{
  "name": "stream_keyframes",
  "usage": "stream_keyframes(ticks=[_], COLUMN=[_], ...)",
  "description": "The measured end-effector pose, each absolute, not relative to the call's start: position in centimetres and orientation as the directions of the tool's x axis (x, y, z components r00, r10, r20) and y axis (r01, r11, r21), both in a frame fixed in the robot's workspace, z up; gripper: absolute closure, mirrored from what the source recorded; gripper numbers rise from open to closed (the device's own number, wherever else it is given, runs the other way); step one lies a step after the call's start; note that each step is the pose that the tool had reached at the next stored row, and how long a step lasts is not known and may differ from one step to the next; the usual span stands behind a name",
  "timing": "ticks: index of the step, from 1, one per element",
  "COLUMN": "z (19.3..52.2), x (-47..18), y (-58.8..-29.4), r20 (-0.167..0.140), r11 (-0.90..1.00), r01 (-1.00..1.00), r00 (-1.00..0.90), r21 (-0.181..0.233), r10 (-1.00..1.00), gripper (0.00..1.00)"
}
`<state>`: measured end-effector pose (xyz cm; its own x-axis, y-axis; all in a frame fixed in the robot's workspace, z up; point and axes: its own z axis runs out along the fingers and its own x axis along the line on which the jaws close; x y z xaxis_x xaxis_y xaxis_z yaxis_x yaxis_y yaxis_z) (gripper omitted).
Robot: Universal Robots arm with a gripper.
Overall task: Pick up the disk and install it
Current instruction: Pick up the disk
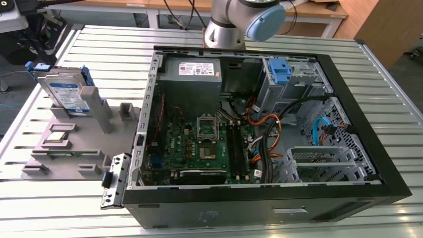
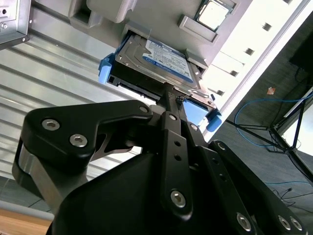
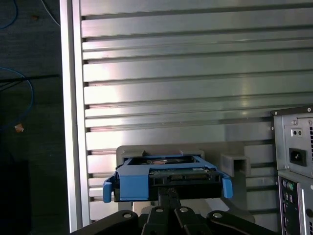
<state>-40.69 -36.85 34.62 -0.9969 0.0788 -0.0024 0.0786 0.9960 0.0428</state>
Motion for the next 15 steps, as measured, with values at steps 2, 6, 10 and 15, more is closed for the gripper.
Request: stream_keyframes(ticks=[2,6,10,15], z=[34.62,34.62,34.62,34.61], x=[-40.7,-40.71,-40.71,-40.72], y=[-36.85,-36.85,-36.85,-36.84], r20=[-0.003,-0.003,-0.003,-0.003], r11=[0.996,0.996,0.996,0.999], r01=[0.079,0.079,0.075,0.026], r00=[-0.997,-0.997,-0.997,-1.0], r21=[0.043,0.043,0.043,0.043], r10=[0.079,0.079,0.076,0.026], gripper=[0.9,0.9,0.9,0.9])
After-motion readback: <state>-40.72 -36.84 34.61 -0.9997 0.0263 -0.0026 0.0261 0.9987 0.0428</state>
